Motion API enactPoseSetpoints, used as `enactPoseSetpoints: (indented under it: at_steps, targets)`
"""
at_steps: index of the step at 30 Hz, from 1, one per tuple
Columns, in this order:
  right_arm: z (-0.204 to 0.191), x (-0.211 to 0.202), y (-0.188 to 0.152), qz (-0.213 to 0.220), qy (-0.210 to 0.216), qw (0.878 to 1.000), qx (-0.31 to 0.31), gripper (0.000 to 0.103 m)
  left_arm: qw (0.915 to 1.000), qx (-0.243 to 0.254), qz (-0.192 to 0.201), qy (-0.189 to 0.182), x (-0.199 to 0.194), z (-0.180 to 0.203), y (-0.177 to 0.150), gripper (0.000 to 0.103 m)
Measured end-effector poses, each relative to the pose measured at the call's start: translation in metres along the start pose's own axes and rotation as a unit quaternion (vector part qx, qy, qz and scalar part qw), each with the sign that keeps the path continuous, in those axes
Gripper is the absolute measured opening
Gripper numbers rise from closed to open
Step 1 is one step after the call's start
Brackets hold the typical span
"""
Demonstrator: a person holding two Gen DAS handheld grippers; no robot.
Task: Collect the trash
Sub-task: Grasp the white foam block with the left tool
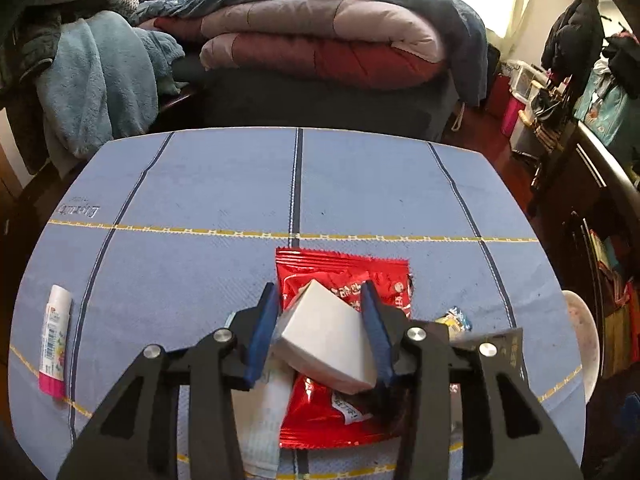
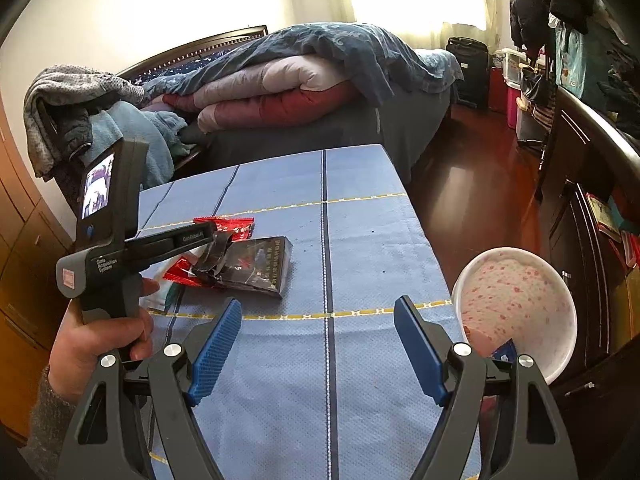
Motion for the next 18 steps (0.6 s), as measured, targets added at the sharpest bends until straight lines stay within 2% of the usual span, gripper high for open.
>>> enactPoseSetpoints:
  at_steps: [4, 13, 16, 18]
  targets:
    - [-0.007, 0.003, -0.002, -0.003, 0.008, 1.0, 0.0, 0.078, 0.9988, -0.03, 0.016, -0.034, -0.013, -0.013, 0.002, 0.026]
    - [-0.037, 0.021, -0.005, -0.013, 0.037, 0.999, -0.011, 0.078, 0.9926, -0.078, 0.046, -0.081, -0.047, -0.043, 0.005, 0.023]
    - [-0.047, 0.032, -0.005, -0.017, 0.045, 0.999, -0.014, 0.078, 0.9916, -0.079, 0.057, -0.085, -0.06, -0.052, 0.006, 0.013]
    - [-0.051, 0.039, -0.005, -0.02, 0.046, 0.999, -0.014, 0.078, 0.9906, -0.082, 0.061, -0.091, -0.066, -0.056, 0.007, 0.012]
Point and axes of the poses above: each gripper's, at about its wrist camera, not at the fingertips, and x roughly the way its jaws point, z to its right, y to its top, the point moved 7 cm from there along x, roughly the way its jaws point, and after that the axes turned 10 degrees about z, right-handed, at the moved point
